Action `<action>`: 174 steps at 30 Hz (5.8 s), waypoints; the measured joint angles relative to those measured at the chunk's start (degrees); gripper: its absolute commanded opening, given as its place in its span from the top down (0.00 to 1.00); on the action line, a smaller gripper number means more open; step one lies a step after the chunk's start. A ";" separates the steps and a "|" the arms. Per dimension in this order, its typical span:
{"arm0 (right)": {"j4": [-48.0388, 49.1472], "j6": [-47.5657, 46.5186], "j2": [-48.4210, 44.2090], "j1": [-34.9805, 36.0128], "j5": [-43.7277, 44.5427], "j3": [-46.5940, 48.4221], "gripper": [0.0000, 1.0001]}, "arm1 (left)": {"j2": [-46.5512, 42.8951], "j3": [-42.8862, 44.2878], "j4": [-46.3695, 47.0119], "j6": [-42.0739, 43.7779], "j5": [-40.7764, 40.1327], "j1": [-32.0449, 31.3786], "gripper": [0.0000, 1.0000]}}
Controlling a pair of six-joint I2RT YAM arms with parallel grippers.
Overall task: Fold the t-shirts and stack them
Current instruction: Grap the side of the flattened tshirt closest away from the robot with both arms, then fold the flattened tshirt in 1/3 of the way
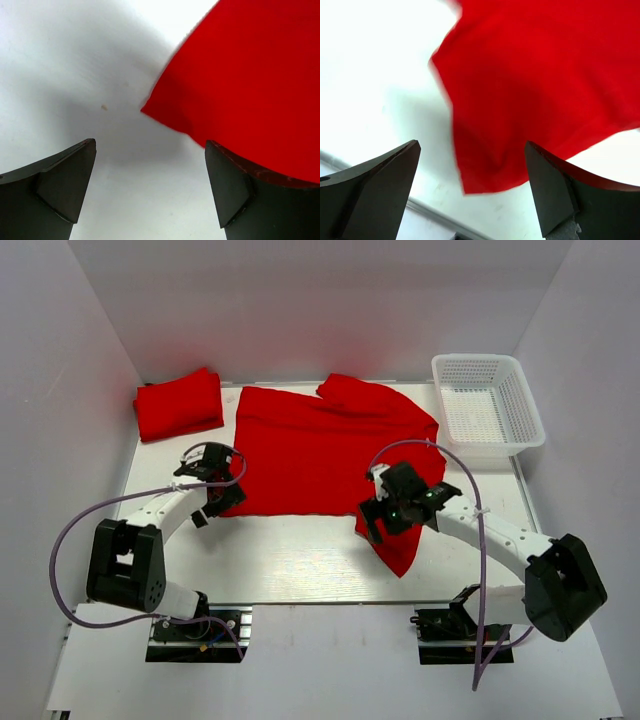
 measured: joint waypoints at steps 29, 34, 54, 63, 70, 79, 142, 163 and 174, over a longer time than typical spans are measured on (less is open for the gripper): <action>-4.50 19.50 -0.24 6.32 8.79 -4.66 0.10 | 0.28 -9.55 17.14 -1.92 4.90 3.85 0.67; -4.61 21.70 -0.55 6.32 8.94 -6.21 0.11 | 1.57 -9.92 21.20 -0.92 7.67 3.96 1.00; -2.86 23.10 -1.49 7.80 6.86 -9.79 0.41 | 0.17 -9.84 17.86 -0.09 6.51 3.96 1.00; -3.15 25.40 -0.52 7.78 8.63 -11.47 0.95 | -0.22 -9.64 15.47 0.44 5.55 3.96 1.00; -3.23 21.99 -2.10 7.93 1.73 -11.80 1.00 | -0.22 -7.87 13.70 1.66 5.51 3.96 1.00; -12.70 14.05 -7.02 7.93 -14.19 -5.86 1.00 | -0.22 -6.12 11.82 2.32 4.94 3.96 1.00; -0.63 7.67 8.74 -9.07 18.88 16.44 1.00 | 22.16 27.65 6.16 2.99 -0.87 4.17 1.00; 4.55 4.42 13.07 -13.25 19.45 20.09 1.00 | 27.63 33.40 9.44 6.82 -0.35 4.17 1.00; 5.46 3.67 13.53 -15.43 20.28 21.07 1.00 | 30.12 34.69 10.75 7.23 -0.37 4.17 1.00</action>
